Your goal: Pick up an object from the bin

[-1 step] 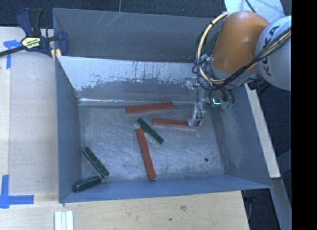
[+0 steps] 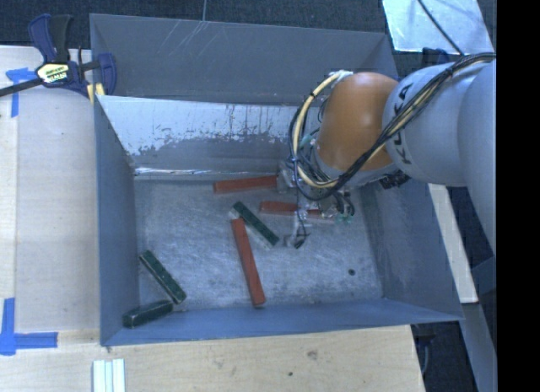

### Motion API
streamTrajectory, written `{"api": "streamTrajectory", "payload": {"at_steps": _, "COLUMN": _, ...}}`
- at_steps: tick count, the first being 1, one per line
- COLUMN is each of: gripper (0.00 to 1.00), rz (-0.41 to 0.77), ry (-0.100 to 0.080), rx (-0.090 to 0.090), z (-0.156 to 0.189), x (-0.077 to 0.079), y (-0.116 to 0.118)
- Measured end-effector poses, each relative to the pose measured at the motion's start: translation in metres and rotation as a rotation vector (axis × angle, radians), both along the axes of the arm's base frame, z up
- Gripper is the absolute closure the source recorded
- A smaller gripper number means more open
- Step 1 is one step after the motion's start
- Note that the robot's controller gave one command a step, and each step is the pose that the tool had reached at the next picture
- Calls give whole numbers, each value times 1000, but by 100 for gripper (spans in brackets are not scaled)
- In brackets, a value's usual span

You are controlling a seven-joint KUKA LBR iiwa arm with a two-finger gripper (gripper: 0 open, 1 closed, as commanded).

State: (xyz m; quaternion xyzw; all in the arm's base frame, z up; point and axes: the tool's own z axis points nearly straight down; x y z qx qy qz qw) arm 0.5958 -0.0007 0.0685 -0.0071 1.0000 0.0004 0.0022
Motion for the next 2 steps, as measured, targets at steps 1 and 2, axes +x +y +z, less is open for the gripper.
{"api": "streamTrajectory", "payload": {"at_steps": 1, "gripper": 100, "rz": 0, "ry": -3, "rx": -1, "z": 3, "x": 2, "y": -2}}
{"api": "streamTrajectory", "payload": {"at_steps": 2, "gripper": 100, "rz": -5, "ry": -8, "rx": 0, "z": 197, "x": -26, "y": 18}}
